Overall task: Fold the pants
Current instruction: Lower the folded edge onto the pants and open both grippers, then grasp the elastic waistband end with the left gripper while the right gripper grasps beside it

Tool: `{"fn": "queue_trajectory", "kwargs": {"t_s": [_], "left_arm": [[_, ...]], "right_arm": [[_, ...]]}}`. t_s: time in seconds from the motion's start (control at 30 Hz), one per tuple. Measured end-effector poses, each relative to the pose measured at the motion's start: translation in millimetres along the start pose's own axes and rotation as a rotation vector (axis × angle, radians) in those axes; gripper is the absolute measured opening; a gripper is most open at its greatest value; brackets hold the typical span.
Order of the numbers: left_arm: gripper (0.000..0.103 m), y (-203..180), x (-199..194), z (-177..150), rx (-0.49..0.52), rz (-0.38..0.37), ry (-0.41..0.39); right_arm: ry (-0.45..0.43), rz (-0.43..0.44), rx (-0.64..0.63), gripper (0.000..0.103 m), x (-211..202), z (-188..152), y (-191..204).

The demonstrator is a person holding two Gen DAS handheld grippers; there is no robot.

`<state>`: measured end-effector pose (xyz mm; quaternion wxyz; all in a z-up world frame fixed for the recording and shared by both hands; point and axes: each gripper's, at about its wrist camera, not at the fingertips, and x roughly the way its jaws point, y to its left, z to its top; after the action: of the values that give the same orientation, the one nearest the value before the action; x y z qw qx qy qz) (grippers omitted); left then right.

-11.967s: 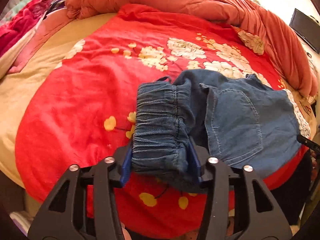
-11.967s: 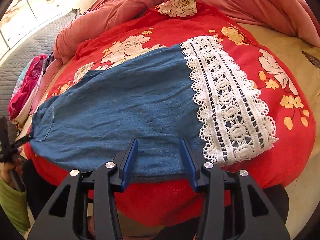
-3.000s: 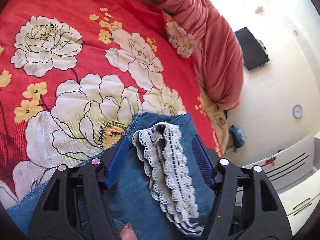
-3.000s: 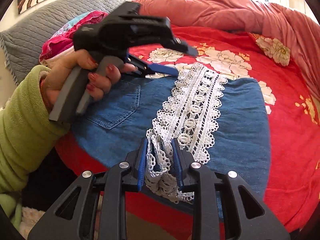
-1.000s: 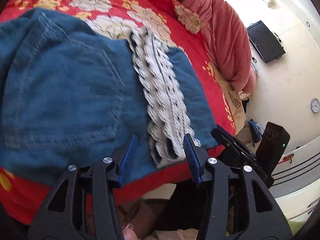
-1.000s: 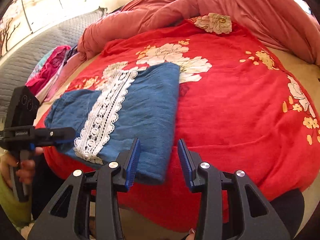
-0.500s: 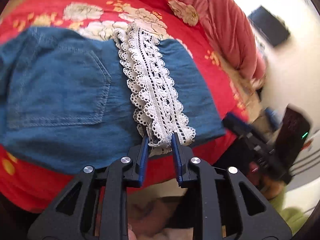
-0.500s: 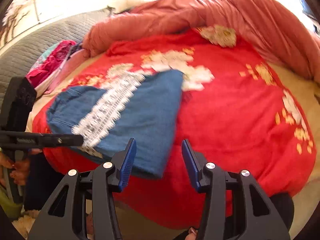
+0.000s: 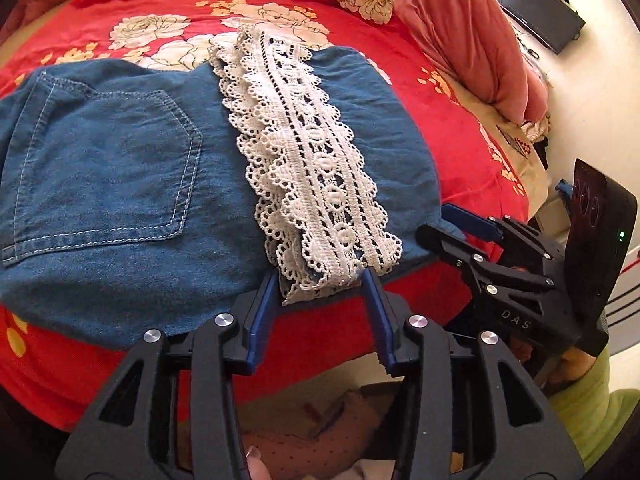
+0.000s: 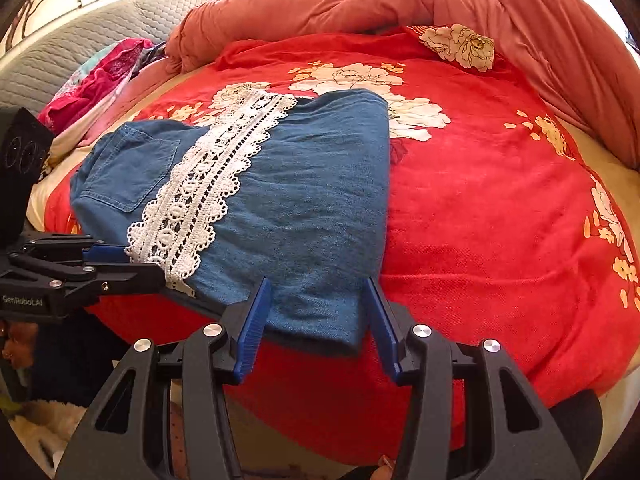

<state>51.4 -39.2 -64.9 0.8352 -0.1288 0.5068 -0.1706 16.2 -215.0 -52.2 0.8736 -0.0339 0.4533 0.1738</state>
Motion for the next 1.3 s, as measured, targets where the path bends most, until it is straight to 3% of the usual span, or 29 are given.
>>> {"fn": "queue_trajectory", "kwargs": {"t_s": [0.3,0.4,0.53,0.63,0.9,0.97,1.07,1.13,1.3], "left_arm": [[0.041,3,-21,1,-0.004,0.026,-0.05],[0.048,7,-31,2,-0.004,0.036,-0.07],[0.056,10,-45,4,0.002,0.053,-0.105],[0.061,15,-55,4,0.007,0.068,-0.128],[0.081,32,-83,3,-0.004,0.133,-0.195],[0.09,38,-89,2,-0.008,0.146,-0.207],[0.093,44,-97,0,-0.006,0.181,-0.224],[0.093,50,-101,-2,-0.013,0.198,-0.232],[0.093,69,-110,-4,-0.059,0.211,-0.255]], "right_arm": [[-0.002,-0.007,0.027,0.051,-14,-1,-3],[-0.013,-0.021,0.031,0.058,-20,0,-2],[-0.031,-0.03,0.031,0.059,-29,4,1],[-0.052,-0.035,0.031,0.069,-36,6,4],[-0.073,-0.012,0.056,0.072,-41,16,12],[-0.074,-0.006,0.061,0.072,-40,20,15],[-0.074,0.0,0.059,0.072,-38,28,21],[-0.081,-0.001,0.058,0.094,-37,32,25],[-0.101,0.0,0.038,0.094,-36,47,35]]}}
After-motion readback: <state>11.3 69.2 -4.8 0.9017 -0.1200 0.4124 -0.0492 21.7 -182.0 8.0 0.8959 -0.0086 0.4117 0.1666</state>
